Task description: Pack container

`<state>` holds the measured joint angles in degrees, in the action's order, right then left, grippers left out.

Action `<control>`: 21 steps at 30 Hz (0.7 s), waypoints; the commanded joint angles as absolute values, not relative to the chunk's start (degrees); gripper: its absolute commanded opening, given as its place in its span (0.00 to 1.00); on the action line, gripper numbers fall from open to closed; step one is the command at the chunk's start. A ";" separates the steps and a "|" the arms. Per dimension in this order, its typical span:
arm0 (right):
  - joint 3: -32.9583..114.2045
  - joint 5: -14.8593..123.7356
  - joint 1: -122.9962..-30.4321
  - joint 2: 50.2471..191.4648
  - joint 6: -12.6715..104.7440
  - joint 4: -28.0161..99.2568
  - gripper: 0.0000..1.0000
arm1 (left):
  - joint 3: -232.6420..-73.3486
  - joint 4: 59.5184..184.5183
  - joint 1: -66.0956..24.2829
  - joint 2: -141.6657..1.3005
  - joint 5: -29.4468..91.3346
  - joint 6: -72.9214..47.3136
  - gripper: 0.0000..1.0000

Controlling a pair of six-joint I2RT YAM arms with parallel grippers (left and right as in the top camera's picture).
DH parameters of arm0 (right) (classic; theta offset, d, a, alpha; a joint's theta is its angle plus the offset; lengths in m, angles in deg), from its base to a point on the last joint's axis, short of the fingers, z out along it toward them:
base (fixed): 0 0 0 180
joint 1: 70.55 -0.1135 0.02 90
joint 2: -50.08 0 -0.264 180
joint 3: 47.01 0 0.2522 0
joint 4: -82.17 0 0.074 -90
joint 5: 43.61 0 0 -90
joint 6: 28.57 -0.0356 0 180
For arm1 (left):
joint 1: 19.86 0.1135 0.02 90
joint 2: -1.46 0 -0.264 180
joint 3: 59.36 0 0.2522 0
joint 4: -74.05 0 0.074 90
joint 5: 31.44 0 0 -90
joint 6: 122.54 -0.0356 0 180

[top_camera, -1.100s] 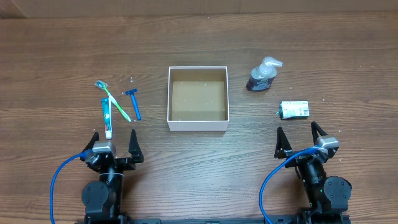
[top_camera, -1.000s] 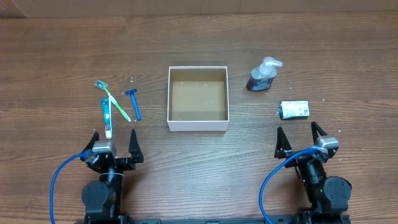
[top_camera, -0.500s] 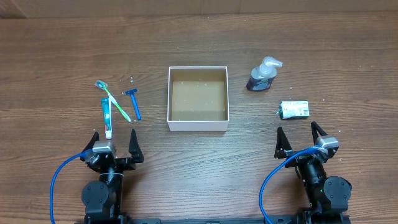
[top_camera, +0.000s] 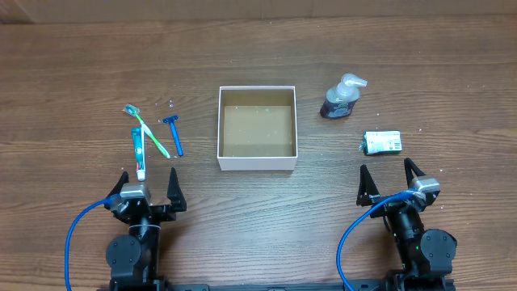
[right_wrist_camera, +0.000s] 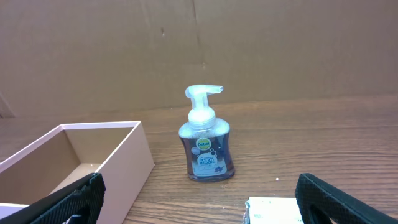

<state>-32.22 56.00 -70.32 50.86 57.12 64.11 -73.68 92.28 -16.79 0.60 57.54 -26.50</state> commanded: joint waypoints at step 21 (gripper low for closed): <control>-3.12 56.77 -70.50 73.20 52.48 47.02 1.00 | -73.39 92.26 -16.46 1.21 57.67 -26.76 1.00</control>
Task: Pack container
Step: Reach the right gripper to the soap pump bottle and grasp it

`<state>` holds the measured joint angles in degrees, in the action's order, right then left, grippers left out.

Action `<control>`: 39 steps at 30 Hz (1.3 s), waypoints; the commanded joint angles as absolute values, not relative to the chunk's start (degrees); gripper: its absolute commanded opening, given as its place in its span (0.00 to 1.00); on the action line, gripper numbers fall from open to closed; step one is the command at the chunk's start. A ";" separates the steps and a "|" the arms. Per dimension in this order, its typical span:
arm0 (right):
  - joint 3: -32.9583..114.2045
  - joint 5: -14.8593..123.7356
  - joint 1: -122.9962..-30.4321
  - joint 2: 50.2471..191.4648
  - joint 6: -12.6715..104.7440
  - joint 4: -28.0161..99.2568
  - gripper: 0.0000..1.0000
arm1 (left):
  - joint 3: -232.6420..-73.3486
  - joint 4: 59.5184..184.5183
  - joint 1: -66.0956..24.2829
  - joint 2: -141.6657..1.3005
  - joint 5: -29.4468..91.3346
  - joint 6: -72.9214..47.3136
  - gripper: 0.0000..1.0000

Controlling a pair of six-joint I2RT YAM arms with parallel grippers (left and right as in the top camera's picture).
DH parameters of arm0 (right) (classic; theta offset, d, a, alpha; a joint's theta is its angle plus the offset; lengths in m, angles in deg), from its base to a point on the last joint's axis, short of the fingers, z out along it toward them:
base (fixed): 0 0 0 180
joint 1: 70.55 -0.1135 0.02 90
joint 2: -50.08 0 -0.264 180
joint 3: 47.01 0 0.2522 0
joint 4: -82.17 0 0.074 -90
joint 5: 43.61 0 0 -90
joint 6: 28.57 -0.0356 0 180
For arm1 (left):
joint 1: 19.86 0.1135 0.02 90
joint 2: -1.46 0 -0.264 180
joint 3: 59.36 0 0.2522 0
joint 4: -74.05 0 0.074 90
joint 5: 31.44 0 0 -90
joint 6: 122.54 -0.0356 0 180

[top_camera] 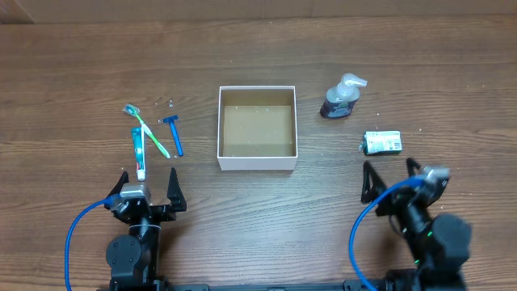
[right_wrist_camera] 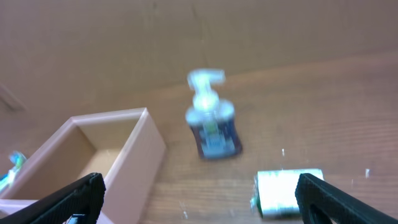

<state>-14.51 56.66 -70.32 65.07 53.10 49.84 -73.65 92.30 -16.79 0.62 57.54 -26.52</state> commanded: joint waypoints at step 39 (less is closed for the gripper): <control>51.13 57.64 -74.12 153.74 56.81 30.52 1.00 | -73.39 92.26 -16.46 1.21 57.67 -26.76 1.00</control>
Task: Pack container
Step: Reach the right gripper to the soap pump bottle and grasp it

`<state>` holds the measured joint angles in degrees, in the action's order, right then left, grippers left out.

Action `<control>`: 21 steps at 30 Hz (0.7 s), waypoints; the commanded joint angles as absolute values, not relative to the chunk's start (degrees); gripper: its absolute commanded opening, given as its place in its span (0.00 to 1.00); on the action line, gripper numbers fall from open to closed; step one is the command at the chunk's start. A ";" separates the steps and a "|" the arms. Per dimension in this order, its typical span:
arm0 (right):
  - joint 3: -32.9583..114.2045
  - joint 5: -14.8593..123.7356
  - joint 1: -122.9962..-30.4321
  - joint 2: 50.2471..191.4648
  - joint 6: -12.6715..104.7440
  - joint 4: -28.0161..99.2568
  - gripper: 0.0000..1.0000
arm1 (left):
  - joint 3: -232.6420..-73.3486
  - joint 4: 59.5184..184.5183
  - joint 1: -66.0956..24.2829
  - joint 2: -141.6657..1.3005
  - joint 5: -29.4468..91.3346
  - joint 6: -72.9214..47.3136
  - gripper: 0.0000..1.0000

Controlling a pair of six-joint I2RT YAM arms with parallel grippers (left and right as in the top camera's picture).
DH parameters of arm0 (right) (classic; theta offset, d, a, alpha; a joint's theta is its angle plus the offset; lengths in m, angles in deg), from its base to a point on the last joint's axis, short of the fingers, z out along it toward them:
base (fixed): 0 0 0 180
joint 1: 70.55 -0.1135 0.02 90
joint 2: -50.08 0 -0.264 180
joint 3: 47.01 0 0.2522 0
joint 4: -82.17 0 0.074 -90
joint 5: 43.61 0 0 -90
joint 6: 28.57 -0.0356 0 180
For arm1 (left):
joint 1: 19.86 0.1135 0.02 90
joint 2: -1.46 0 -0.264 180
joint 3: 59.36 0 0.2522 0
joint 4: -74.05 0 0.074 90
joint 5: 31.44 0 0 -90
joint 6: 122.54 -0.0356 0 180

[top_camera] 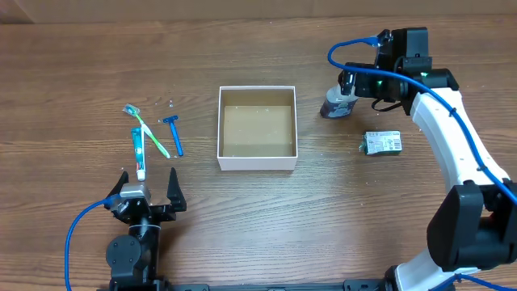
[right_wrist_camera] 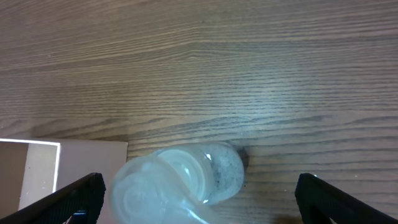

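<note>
The soap pump bottle (top_camera: 334,105) stands right of the open white box (top_camera: 257,162). My right gripper (top_camera: 359,85) hangs open just above the bottle, covering its pump in the overhead view. From the right wrist, the bottle (right_wrist_camera: 180,183) is seen from above, left of centre between the spread fingers (right_wrist_camera: 78,198), with the box corner (right_wrist_camera: 68,168) beside it. A green toothbrush (top_camera: 145,129), a toothpaste tube (top_camera: 139,153) and a blue razor (top_camera: 174,136) lie left of the box. My left gripper (top_camera: 148,178) rests open near the front edge, just below the toothpaste.
A small dark packet with a white label (top_camera: 382,142) lies on the wooden table, below the bottle and under the right arm. The right arm's blue cable (top_camera: 347,50) loops above the bottle.
My right arm has reached from the table's front edge to the back right, and its open gripper now looks straight down on the soap bottle. The left arm and all objects stay put.
Both grippers first rested open at the front edge, the right one facing the soap bottle from low down. The right wrist then sat higher and a little to the right. Now it hangs over the bottle, still open.
</note>
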<state>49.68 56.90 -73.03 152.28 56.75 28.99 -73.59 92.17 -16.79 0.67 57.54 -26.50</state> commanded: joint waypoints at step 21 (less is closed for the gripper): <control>50.73 54.82 -76.81 157.56 58.52 33.05 0.24 | -73.39 92.26 -16.46 1.21 57.67 -26.76 1.00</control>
<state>49.95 54.06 -76.55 156.17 58.49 33.69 -73.59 92.17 -16.79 0.67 57.54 -26.50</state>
